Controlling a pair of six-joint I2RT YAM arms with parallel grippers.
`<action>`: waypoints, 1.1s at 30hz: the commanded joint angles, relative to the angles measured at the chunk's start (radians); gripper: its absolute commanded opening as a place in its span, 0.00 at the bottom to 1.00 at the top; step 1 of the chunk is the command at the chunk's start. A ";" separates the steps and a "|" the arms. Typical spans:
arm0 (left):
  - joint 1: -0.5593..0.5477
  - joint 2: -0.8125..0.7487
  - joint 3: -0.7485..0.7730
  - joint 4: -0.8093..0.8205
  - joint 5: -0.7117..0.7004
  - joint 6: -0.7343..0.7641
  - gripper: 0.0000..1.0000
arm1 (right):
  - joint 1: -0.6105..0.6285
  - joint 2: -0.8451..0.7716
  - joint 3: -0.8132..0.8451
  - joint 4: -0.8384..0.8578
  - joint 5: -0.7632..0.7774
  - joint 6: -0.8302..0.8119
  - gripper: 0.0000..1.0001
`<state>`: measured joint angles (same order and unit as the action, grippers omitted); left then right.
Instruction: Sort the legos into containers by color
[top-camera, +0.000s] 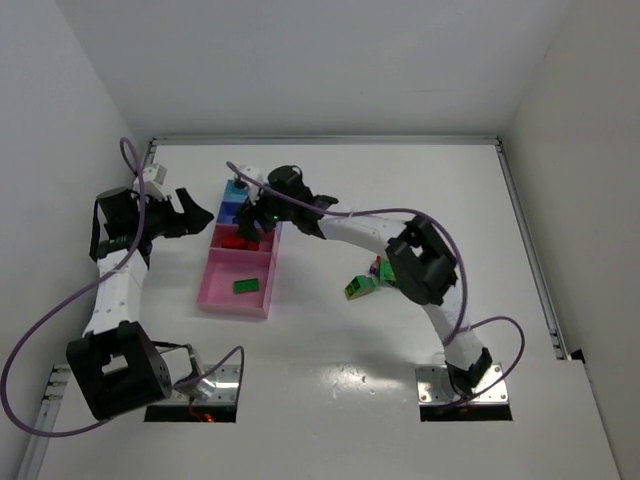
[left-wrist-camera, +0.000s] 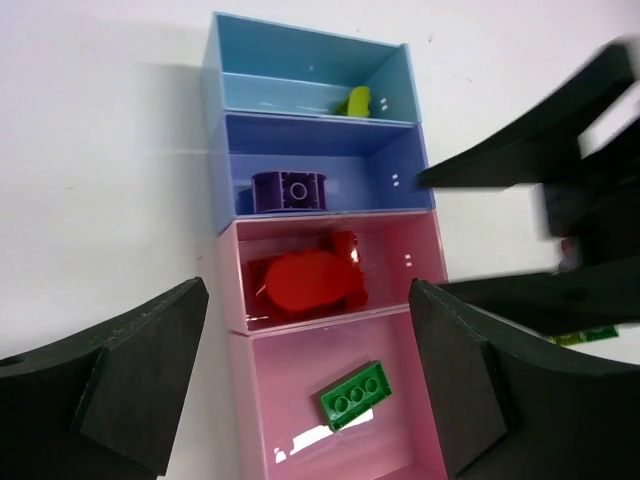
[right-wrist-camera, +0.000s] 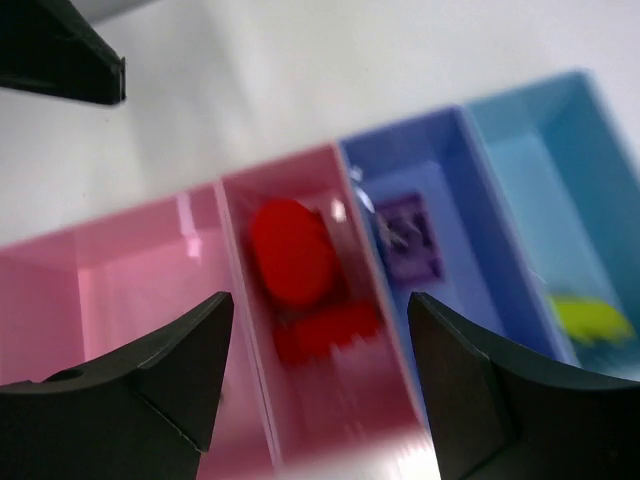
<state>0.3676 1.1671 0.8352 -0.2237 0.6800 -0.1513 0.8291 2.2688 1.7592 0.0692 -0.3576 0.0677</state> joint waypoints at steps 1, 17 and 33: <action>-0.007 0.005 -0.001 0.017 0.104 0.027 0.88 | -0.093 -0.268 -0.099 -0.048 0.026 -0.061 0.71; -0.703 0.149 0.053 0.024 -0.025 0.148 0.84 | -0.426 -1.090 -0.809 -0.577 0.197 -0.500 0.63; -0.774 0.310 0.185 -0.040 -0.003 0.173 0.84 | -0.530 -1.068 -0.983 -0.729 -0.053 -1.109 0.62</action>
<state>-0.4191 1.4773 0.9993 -0.2626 0.6586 -0.0040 0.3134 1.1790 0.7853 -0.6586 -0.3378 -0.9039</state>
